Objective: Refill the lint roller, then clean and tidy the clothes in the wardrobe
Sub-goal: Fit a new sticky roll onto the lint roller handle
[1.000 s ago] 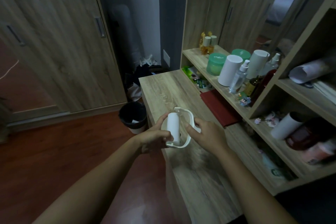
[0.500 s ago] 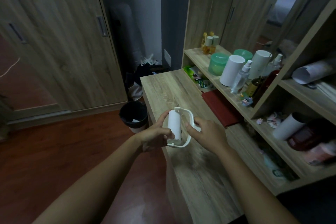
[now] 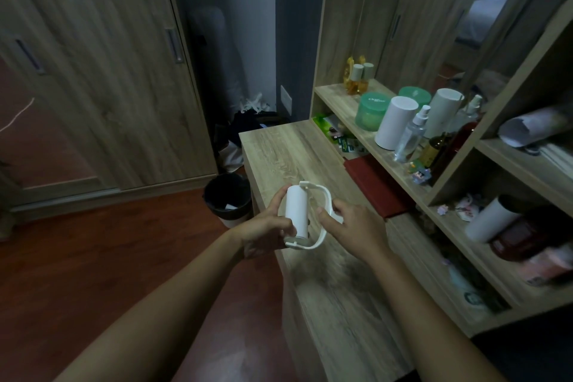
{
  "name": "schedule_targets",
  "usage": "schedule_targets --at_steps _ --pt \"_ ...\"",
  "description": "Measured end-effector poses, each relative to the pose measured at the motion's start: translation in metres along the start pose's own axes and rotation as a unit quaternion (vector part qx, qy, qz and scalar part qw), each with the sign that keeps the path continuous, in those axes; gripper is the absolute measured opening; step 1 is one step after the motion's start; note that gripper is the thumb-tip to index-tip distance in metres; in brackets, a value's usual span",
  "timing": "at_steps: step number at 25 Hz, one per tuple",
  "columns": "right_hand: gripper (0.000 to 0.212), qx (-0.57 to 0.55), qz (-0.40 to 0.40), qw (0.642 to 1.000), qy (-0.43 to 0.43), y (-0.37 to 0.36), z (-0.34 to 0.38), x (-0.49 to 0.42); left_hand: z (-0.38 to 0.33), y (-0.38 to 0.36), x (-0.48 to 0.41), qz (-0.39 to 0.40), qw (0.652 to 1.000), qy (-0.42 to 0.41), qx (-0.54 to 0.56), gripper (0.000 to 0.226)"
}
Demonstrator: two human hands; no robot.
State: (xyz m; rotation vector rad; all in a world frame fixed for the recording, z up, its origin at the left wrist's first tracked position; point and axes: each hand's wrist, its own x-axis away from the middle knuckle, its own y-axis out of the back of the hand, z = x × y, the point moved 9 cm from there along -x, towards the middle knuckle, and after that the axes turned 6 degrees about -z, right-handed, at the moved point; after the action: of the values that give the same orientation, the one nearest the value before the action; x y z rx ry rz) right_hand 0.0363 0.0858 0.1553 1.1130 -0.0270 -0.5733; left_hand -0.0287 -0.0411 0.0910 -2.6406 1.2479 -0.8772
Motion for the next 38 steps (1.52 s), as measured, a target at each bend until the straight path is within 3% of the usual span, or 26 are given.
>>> schedule_targets --at_steps 7,12,14,17,21,29,33,38 --pt "0.044 0.01 0.004 1.0 -0.015 -0.001 0.007 0.003 -0.003 -0.008 0.0 -0.017 0.998 -0.013 0.061 0.099" --pt "0.045 0.019 -0.001 1.0 -0.02 0.0 0.014 0.003 -0.006 -0.002 -0.003 -0.083 0.993 -0.031 0.078 0.092" --pt "0.043 0.025 0.0 0.999 -0.021 0.001 0.017 0.003 -0.013 -0.003 -0.002 -0.107 0.989 -0.063 0.075 0.074" --pt "0.043 0.02 0.006 0.999 -0.03 0.002 0.02 0.003 -0.025 0.001 -0.002 -0.178 0.977 -0.111 0.033 0.025" --pt "0.045 -0.024 0.04 0.997 -0.056 -0.009 0.017 0.005 -0.024 0.015 -0.009 -0.235 0.961 -0.14 -0.05 0.042" --pt "0.039 -0.178 0.091 0.976 -0.088 -0.026 0.02 0.019 -0.03 0.017 0.018 -0.278 0.913 -0.215 -0.208 0.042" --pt "0.053 -0.16 0.061 0.979 -0.111 -0.015 0.025 0.018 -0.034 0.008 0.022 -0.279 0.905 -0.233 -0.221 0.044" --pt "0.051 -0.129 0.027 0.98 -0.151 -0.01 0.025 0.017 -0.036 0.009 0.017 -0.26 0.914 -0.232 -0.21 0.039"
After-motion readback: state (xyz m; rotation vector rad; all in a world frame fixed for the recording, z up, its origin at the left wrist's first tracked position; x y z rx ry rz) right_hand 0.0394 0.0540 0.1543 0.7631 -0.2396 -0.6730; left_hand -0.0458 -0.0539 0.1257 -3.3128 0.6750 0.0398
